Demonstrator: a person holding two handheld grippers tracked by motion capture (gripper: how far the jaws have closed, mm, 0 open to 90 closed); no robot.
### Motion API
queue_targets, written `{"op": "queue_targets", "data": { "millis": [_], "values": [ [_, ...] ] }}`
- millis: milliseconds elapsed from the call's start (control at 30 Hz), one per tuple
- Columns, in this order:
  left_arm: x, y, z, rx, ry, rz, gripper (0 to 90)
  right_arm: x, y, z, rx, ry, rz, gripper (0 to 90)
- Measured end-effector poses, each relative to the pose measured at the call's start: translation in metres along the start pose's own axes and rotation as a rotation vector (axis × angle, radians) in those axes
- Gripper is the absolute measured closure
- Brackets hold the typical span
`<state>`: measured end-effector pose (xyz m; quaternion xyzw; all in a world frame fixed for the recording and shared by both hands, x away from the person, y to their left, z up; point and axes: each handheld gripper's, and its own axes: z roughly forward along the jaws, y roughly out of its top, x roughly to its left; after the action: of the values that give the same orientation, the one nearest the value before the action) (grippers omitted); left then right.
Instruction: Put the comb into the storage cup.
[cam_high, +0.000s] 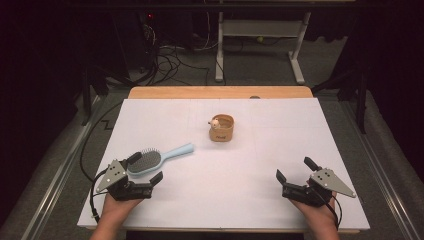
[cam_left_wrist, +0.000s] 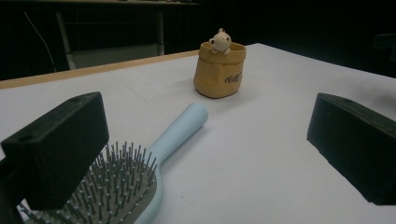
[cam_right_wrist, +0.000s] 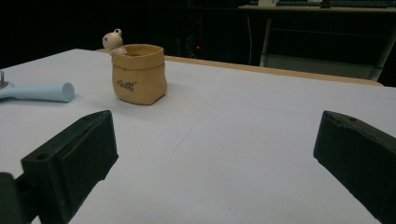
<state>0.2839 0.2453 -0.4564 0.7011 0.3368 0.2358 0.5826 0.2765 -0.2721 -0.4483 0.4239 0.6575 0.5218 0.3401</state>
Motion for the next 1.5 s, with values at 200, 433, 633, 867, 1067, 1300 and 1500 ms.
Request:
{"op": "queue_targets", "data": {
  "millis": [200,433,633,867,1067,1300,1500],
  "values": [
    [-0.001,0.001,0.0,-0.001,0.001,0.001,0.0,0.0,0.0,-0.001,-0.007,-0.001,-0.009,0.1],
    [0.0,0.0,0.0,0.0,0.002,0.008,0.0,0.001,0.001,-0.001,-0.008,-0.002,-0.009,0.1],
    [0.0,0.0,0.0,0.008,-0.002,0.012,0.0,0.002,0.001,-0.001,-0.005,0.002,-0.012,0.1],
    [-0.002,0.001,0.001,0.016,-0.015,0.025,0.0,0.002,0.0,-0.001,-0.005,0.005,-0.008,0.1],
    [-0.002,0.002,0.001,0.032,-0.024,0.022,0.0,0.003,0.001,0.0,-0.005,0.008,-0.007,0.1],
    [0.002,0.003,-0.002,0.018,0.0,0.017,0.7,0.003,0.001,-0.001,-0.006,0.008,-0.01,0.1],
    [0.009,0.003,-0.005,0.013,0.019,-0.002,0.7,0.003,0.002,-0.001,-0.009,0.006,-0.013,0.1]
  ]
}}
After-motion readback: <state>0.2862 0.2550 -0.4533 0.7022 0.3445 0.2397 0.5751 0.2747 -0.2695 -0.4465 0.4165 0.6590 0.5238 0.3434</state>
